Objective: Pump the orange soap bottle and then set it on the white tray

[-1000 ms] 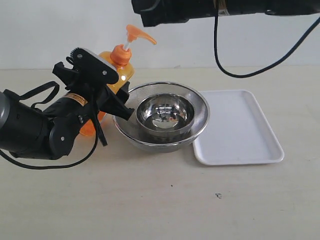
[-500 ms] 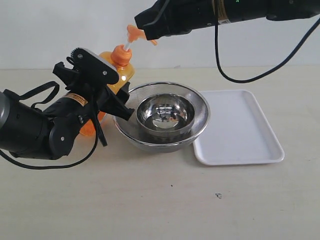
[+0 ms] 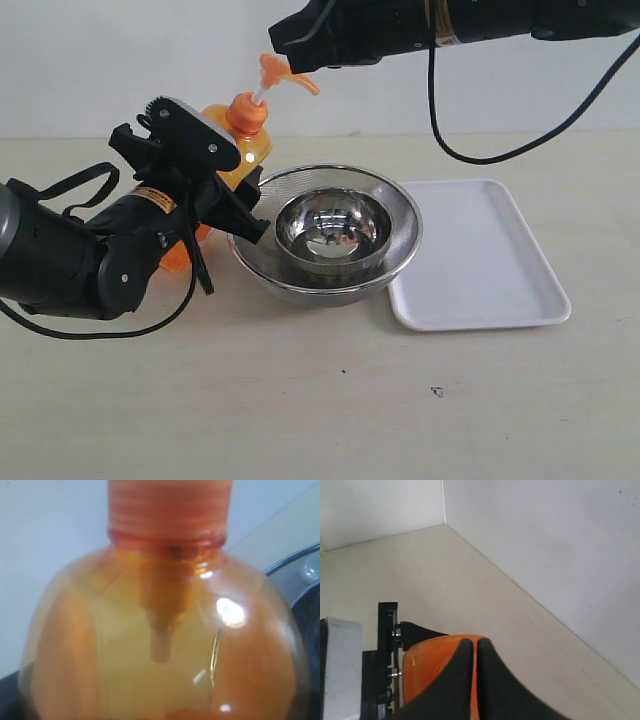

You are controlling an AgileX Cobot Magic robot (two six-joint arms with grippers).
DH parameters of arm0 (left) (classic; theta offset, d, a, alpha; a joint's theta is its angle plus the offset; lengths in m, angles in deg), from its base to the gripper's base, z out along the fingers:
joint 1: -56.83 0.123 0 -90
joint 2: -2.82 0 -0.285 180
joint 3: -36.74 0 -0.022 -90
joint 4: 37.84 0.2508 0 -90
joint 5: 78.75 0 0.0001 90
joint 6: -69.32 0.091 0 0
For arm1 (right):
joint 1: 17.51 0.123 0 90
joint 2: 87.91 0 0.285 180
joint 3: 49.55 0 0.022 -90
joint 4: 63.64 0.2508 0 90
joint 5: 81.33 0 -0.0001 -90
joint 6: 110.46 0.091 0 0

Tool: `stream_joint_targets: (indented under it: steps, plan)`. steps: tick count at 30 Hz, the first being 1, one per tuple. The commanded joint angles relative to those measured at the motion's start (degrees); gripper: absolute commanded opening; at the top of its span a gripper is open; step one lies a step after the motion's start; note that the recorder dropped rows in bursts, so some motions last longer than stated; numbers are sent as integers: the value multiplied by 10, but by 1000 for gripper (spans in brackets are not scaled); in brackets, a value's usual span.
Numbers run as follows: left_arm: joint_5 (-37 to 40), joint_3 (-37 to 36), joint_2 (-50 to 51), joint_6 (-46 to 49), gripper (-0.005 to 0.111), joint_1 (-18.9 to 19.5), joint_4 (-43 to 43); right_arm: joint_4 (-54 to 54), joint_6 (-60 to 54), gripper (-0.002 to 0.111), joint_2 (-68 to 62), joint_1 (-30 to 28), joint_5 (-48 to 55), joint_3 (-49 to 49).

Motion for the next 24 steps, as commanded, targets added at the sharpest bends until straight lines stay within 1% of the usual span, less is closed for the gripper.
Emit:
stream_joint_targets:
  steps: [1,6,11,18,24]
  plan:
    - [53,-2,2,-14,5,-2,-4,2,-2,0,-4,5,-10,-4]
    - [53,-2,2,-14,5,-2,-4,0,-16,0,-12,19,14,-5]
    - [53,-2,2,-14,5,-2,-4,1,-17,0,-12,19,36,-5]
    - [53,-2,2,-14,5,-2,-4,-3,-10,0,-14,19,37,-4]
    - [54,-2,2,-14,5,-2,-4,-18,1,0,-32,19,17,-4]
